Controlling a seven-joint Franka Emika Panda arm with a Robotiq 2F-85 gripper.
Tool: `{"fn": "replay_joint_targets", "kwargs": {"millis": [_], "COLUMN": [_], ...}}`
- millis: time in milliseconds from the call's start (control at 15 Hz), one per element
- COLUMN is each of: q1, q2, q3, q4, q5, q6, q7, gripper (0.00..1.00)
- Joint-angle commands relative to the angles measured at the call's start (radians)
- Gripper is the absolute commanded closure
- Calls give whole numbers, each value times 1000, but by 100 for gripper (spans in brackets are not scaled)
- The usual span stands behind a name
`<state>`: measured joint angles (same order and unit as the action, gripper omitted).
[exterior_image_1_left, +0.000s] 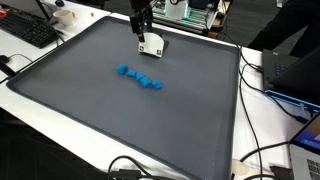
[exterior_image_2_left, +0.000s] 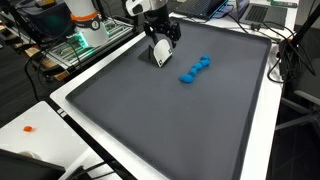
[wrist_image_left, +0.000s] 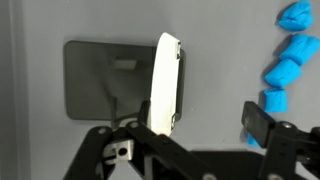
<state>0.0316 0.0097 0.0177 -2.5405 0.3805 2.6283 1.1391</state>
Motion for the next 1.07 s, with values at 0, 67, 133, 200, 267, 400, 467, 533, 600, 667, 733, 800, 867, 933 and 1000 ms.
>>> {"fn": "replay_joint_targets", "kwargs": {"millis": [0,67,133,200,267,400,467,533,600,667,733,800,867,933,1000], "q1": [-14,-17,-20,-22,-24,-32,-35,-37,-30,-29,-31,-31,-25,-22,-17], "q2": [-58,-67,-79,-93,-106,-131,-145,-159,-176,-187,-194,-199,-199,-199,-195], "q3": [-9,-9,-9,-8,-6,0,3,5,4,6,11,15,19,23,27], "q4": [-11,-10,-4,2,8,23,32,41,48,59,79,97,121,140,160], "q5": [-89,-109,-135,-141,-157,-222,-251,-280,-286,-299,-323,-338,-339,-341,-334], "q6": [-69,-86,-125,-160,-185,-208,-217,-220,-204,-193,-208,-220,-233,-240,-246], "q7": [63,72,77,62,60,86,84,58,-24,-53,-84,-124,-170,-215,-266], "gripper": [0,0,0,0,0,0,0,0,0,0,0,0,0,0,0]}}
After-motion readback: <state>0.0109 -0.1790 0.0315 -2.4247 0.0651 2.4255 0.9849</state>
